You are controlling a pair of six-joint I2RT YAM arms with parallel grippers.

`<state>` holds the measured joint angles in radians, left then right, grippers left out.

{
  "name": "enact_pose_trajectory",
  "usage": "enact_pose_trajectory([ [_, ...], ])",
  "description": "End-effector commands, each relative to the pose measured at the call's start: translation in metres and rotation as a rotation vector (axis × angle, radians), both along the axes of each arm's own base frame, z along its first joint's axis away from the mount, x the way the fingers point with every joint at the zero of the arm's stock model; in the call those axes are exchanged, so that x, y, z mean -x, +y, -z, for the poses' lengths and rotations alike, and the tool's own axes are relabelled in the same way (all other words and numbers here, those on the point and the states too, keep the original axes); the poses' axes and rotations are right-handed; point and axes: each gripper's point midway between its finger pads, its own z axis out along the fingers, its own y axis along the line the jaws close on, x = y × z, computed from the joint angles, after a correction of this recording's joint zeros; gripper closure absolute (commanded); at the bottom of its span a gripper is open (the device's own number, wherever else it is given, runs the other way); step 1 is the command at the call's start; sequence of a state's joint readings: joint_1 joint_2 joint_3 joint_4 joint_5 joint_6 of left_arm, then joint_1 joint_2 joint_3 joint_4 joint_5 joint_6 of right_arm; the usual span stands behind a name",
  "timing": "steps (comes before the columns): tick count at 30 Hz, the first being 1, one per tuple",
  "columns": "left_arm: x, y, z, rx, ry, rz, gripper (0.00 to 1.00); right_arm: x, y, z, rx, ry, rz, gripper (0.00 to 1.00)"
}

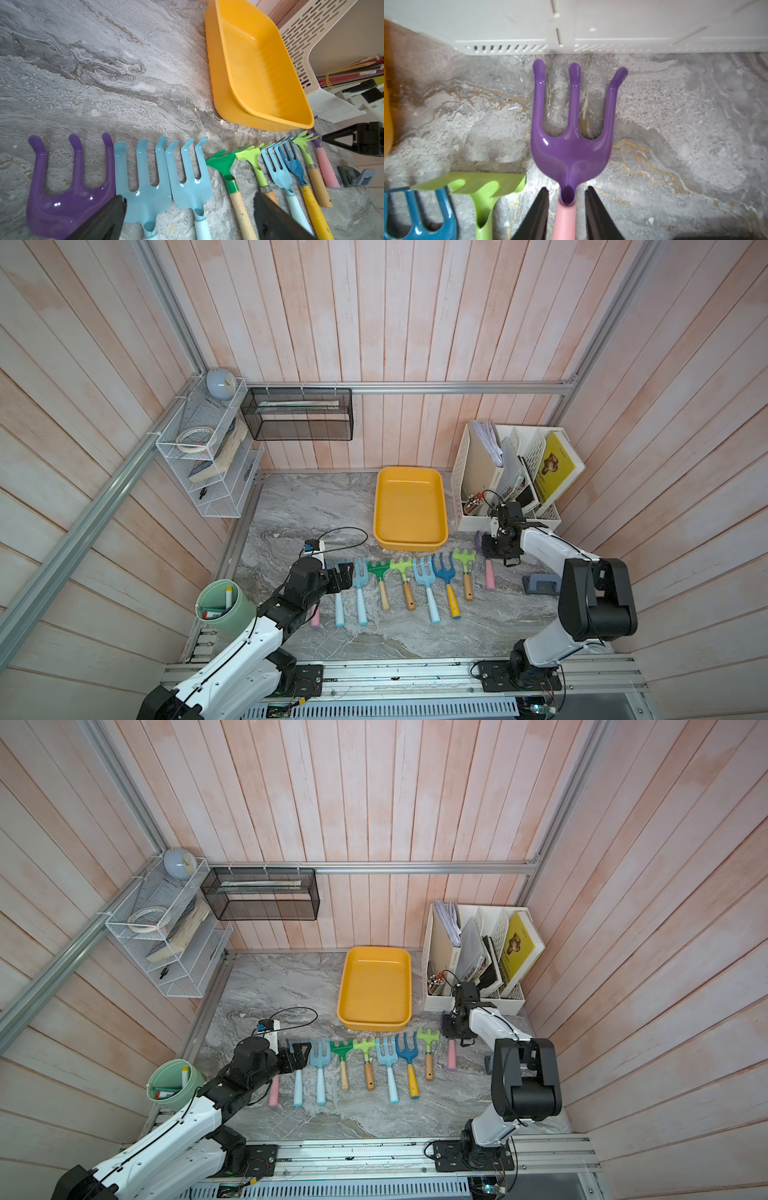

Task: Take the hand rake out of the storage box
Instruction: Adjust the rake at the center of the board.

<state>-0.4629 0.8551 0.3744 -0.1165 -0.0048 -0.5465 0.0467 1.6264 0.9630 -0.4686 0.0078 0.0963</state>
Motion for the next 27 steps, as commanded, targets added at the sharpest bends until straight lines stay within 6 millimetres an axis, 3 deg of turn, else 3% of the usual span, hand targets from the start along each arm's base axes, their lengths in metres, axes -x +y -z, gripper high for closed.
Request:
enact_pose_trajectory([
  [1,0.001,0.004,0.004,-0.003,0.006,-0.016,0.00,-0.010,0.002,0.008,-0.016,-0.039,-0.001,0.67],
  [13,0.001,0.005,0.002,-0.001,0.000,-0.018,0.00,0.013,-0.006,0.006,0.074,-0.167,-0.114,0.71],
  [27,0.002,0.005,0.001,0.000,-0.004,-0.021,0.00,0.033,0.007,0.020,0.053,-0.083,-0.244,0.75],
])
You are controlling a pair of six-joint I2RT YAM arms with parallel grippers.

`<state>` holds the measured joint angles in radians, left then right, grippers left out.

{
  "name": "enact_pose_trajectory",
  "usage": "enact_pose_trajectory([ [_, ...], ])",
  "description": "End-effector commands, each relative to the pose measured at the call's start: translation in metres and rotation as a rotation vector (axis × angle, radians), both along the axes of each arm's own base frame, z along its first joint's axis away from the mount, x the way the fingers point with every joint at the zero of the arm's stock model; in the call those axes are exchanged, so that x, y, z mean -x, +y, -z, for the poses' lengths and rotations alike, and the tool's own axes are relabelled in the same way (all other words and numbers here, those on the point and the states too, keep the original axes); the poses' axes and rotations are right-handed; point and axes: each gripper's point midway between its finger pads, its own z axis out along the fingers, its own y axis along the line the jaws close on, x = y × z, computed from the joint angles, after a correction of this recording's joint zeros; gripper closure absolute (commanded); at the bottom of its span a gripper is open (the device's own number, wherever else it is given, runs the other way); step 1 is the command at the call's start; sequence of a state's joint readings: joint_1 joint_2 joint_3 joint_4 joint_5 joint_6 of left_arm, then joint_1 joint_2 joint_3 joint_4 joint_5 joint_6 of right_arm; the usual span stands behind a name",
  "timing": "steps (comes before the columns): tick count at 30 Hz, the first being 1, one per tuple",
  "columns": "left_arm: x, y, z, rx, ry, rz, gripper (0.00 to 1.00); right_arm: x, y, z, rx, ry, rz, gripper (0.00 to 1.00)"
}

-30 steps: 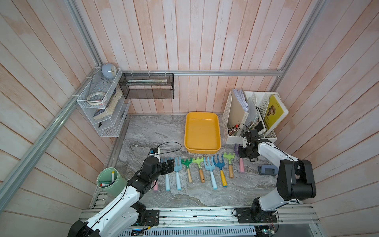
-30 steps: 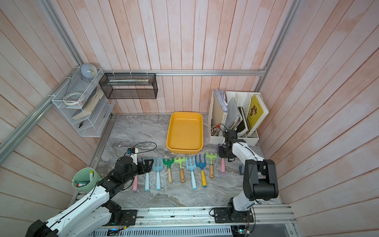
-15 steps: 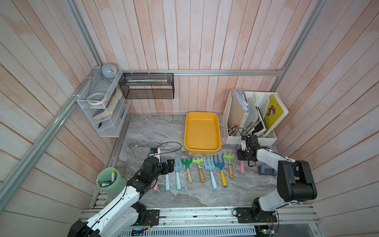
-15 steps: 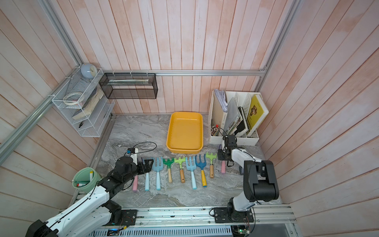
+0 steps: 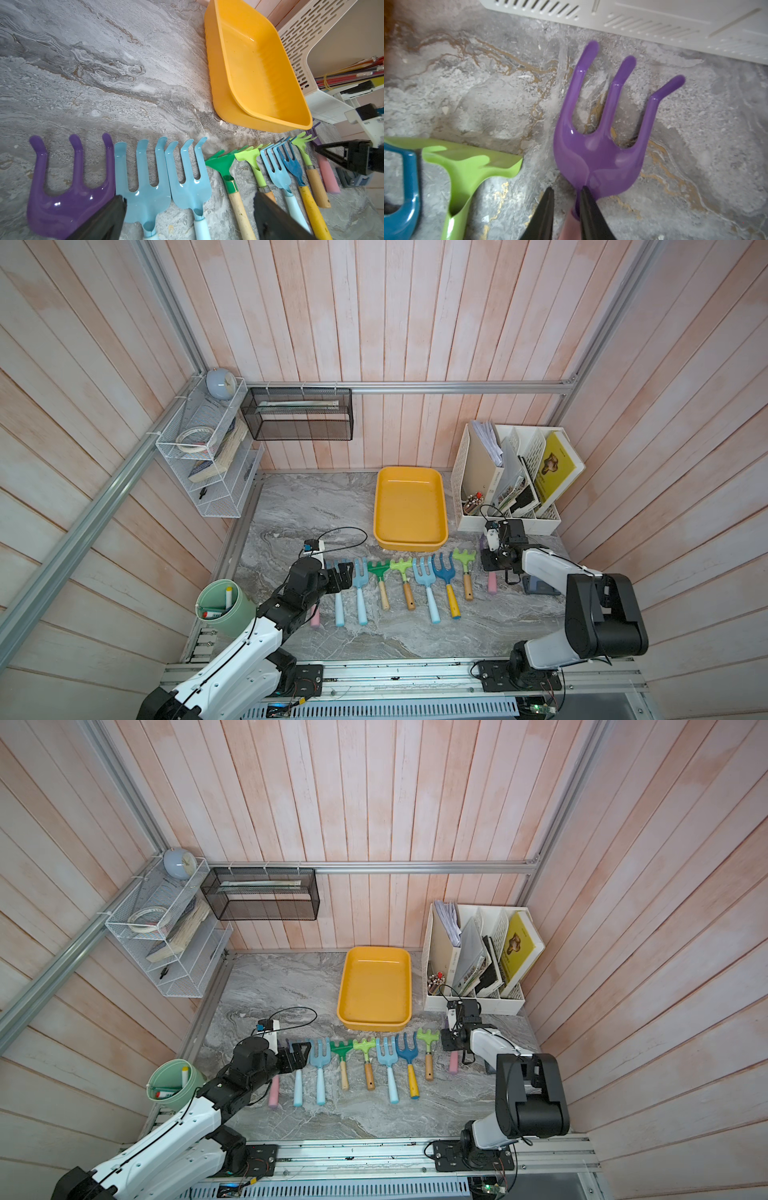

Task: Take the hand rake out of the storage box
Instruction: Adjust the rake at the center of the board.

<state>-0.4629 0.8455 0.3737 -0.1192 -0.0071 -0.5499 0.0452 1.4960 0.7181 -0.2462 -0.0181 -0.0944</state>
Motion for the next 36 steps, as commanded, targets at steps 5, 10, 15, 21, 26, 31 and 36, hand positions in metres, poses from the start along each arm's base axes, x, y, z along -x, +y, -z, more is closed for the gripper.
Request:
enact_pose_trajectory([
  [5,0.001,0.006,0.003,-0.009,0.002,-0.021,0.00,0.017,0.002,0.016,0.037,0.074,-0.095,0.77],
  [10,0.001,0.007,0.003,-0.012,0.001,-0.025,0.00,0.024,0.010,0.022,0.059,0.110,-0.149,0.77],
  [15,0.001,0.007,0.003,-0.013,0.002,-0.027,0.00,0.029,0.019,0.020,0.099,0.077,-0.232,0.77],
  [21,0.001,0.008,0.003,-0.018,0.003,-0.032,0.00,0.037,0.017,0.027,0.160,0.108,-0.243,0.77],
  [26,0.001,0.008,0.003,-0.017,0.003,-0.031,0.00,0.043,0.010,0.032,0.232,0.135,-0.235,0.80],
  [31,0.002,0.008,0.001,-0.013,0.000,-0.030,0.00,0.044,0.007,0.031,0.267,0.128,-0.243,0.82],
  [36,0.003,0.009,0.000,-0.011,-0.005,-0.034,0.00,0.039,0.009,0.022,0.262,0.084,-0.243,0.80],
])
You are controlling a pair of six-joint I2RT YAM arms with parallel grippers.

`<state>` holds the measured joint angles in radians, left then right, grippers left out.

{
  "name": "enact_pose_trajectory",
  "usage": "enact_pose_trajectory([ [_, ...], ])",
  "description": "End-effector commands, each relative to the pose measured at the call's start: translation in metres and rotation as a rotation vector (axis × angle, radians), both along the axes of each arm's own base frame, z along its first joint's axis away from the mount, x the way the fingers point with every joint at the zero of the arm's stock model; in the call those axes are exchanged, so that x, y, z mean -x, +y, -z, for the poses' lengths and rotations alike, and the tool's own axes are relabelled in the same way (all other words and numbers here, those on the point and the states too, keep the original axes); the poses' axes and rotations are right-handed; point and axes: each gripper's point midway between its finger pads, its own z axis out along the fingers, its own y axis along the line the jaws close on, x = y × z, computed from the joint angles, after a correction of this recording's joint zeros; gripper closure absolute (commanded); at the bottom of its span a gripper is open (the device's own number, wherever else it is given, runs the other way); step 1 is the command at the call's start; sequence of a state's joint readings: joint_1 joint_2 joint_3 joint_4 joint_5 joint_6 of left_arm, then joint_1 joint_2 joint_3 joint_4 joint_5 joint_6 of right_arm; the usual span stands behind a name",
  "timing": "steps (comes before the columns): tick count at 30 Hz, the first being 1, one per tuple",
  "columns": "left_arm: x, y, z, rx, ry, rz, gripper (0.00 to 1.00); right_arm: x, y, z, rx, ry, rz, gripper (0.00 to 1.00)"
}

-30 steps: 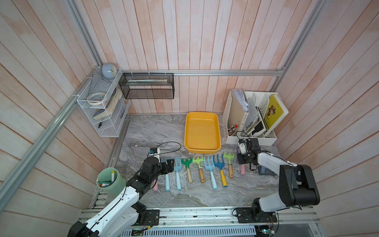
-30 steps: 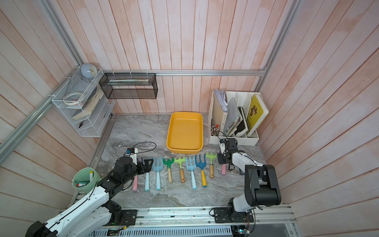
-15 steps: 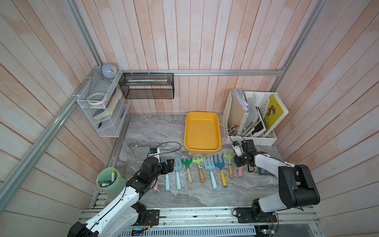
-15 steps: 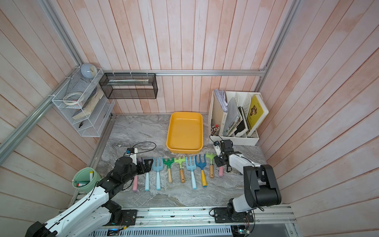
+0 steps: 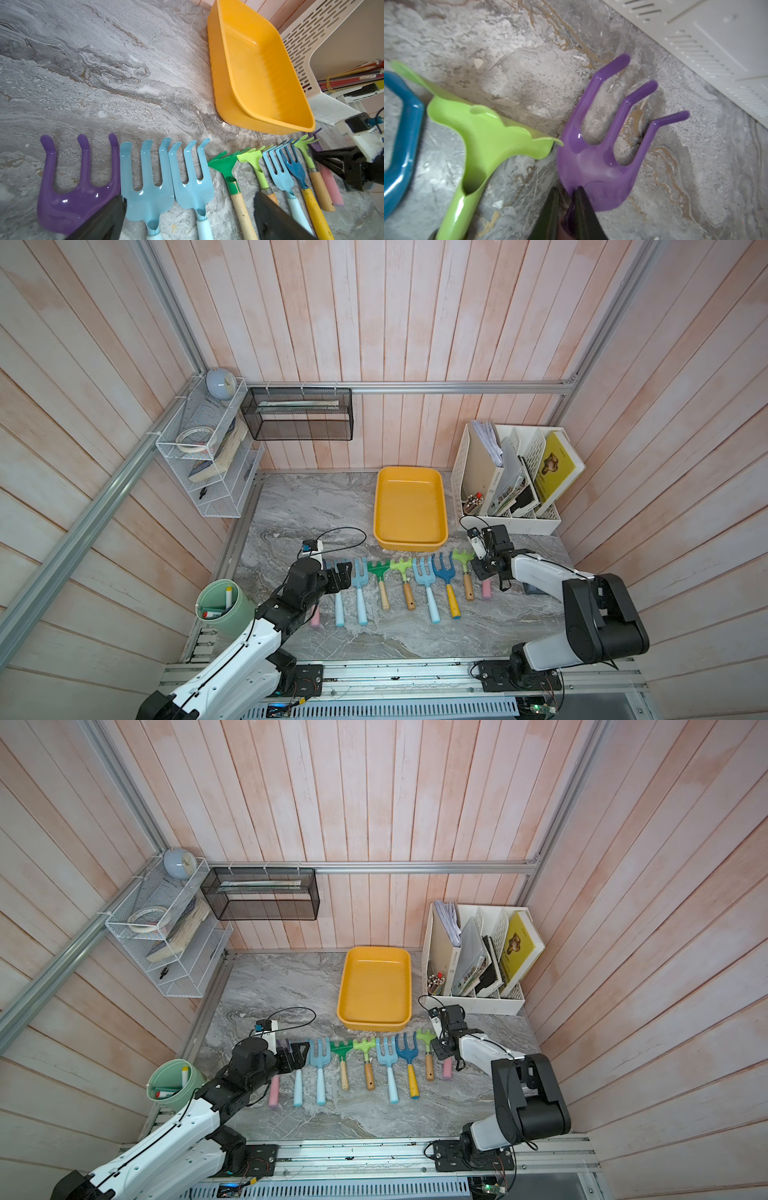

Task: Take the hand rake out of the storage box
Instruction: Adjust the rake at the center of the board, then reset both arms

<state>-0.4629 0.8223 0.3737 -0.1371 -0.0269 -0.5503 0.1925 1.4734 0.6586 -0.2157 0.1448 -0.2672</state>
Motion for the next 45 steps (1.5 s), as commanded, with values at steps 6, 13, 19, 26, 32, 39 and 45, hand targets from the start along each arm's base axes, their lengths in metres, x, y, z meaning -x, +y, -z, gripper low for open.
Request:
enact_pose_trajectory([
  [6,0.001,0.004,0.004,-0.007,0.006,-0.015,0.00,0.017,0.003,-0.007,0.013,-0.008,-0.033,0.63],
  [13,0.000,0.003,0.001,-0.007,-0.010,-0.006,0.00,0.010,0.020,-0.042,-0.013,-0.132,-0.076,0.38],
  [19,-0.008,0.012,-0.020,-0.027,-0.112,-0.050,0.00,-0.001,0.051,-0.115,-0.193,-0.438,-0.131,0.02],
  [26,-0.018,0.058,-0.066,-0.226,-0.466,-0.208,0.00,0.023,0.027,-0.170,-0.440,-1.051,0.023,0.02],
  [32,-0.022,0.093,-0.081,-0.470,-0.695,-0.303,0.00,0.001,-0.005,-0.137,-0.320,-1.014,0.156,0.02],
  [39,-0.045,0.151,-0.050,-0.405,-0.663,-0.437,0.00,-0.030,-0.036,-0.136,-0.389,-1.055,0.214,0.02],
  [45,-0.078,0.146,-0.046,-0.426,-0.639,-0.350,0.00,-0.033,-0.055,-0.126,-0.412,-1.135,0.273,0.02],
])
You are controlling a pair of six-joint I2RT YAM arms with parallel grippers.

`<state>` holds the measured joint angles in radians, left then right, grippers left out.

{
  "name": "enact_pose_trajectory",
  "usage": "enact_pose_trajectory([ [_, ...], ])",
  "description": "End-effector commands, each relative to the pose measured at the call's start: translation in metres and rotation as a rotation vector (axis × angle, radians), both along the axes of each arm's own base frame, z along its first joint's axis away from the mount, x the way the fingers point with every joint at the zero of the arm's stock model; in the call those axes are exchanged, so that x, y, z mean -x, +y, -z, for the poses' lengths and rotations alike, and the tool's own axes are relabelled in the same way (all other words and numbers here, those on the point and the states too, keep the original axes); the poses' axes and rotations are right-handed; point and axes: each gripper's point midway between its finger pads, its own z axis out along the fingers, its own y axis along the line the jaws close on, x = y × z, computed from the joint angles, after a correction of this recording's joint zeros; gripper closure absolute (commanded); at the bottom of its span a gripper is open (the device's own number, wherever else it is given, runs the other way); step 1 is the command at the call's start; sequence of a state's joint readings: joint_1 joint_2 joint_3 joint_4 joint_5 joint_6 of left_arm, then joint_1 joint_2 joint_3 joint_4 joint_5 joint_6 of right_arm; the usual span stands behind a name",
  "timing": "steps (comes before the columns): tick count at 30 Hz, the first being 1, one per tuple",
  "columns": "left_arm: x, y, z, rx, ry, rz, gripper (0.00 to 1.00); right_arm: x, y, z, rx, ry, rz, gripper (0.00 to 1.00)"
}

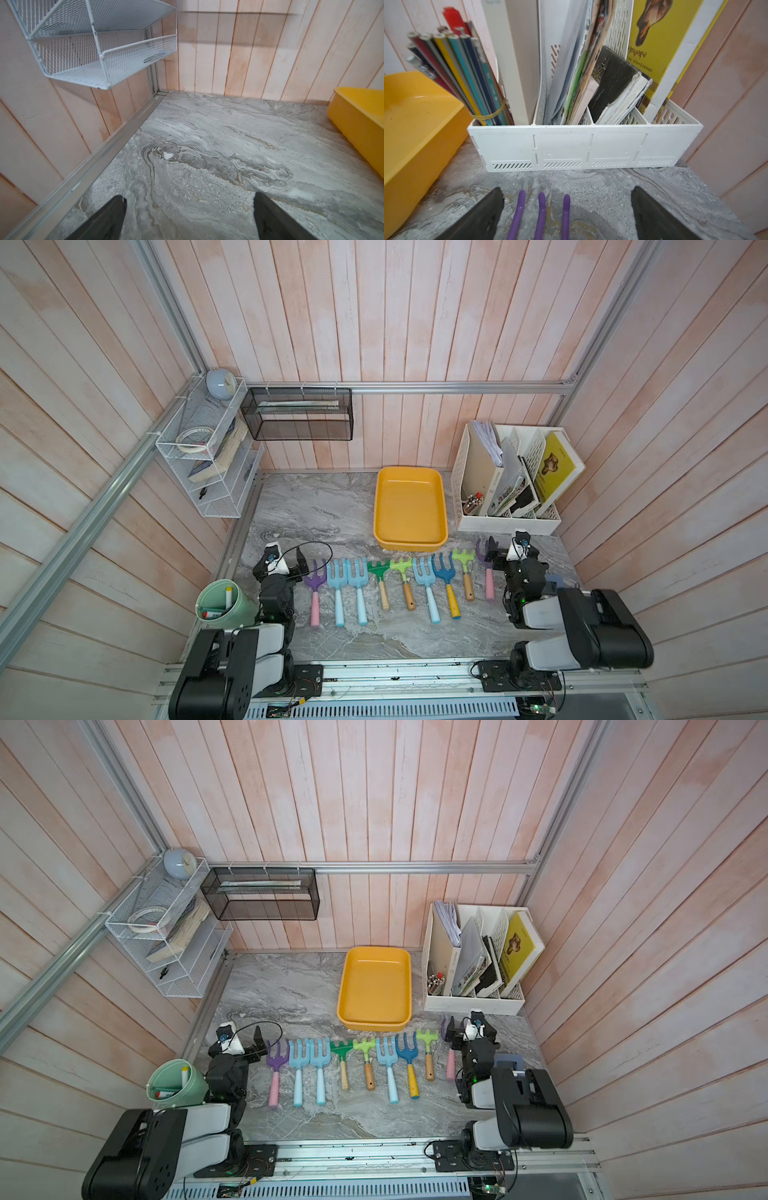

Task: Take the hand rake out of the storage box
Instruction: Reset both arms

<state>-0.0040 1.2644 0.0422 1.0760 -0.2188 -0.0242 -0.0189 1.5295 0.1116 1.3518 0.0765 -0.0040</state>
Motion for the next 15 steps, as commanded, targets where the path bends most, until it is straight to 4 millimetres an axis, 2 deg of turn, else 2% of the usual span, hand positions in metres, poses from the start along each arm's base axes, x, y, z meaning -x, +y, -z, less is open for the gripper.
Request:
enact_pose_trajectory([
  [1,-0.026,-0.017,-0.042,-0.015,-0.107,0.133,0.00,0.001,-0.005,-0.032,-0.044,-0.138,0.021,0.02],
  [3,-0.021,-0.017,-0.049,0.017,-0.179,0.136,0.00,0.001,-0.012,-0.029,-0.069,-0.125,0.045,0.02],
  [5,-0.013,-0.023,-0.047,0.035,-0.226,0.193,0.00,-0.002,-0.006,-0.035,-0.055,-0.174,0.013,0.02],
  [8,-0.035,-0.027,-0.032,0.016,-0.208,0.226,0.00,-0.014,-0.004,-0.026,-0.041,-0.092,-0.001,0.02],
  [11,-0.071,-0.027,-0.008,0.044,-0.005,0.237,0.00,-0.019,-0.015,-0.024,-0.066,-0.090,0.071,0.02],
  [15,-0.069,-0.028,-0.009,0.049,-0.025,0.244,0.00,-0.019,-0.016,-0.024,-0.067,-0.089,0.075,0.02],
])
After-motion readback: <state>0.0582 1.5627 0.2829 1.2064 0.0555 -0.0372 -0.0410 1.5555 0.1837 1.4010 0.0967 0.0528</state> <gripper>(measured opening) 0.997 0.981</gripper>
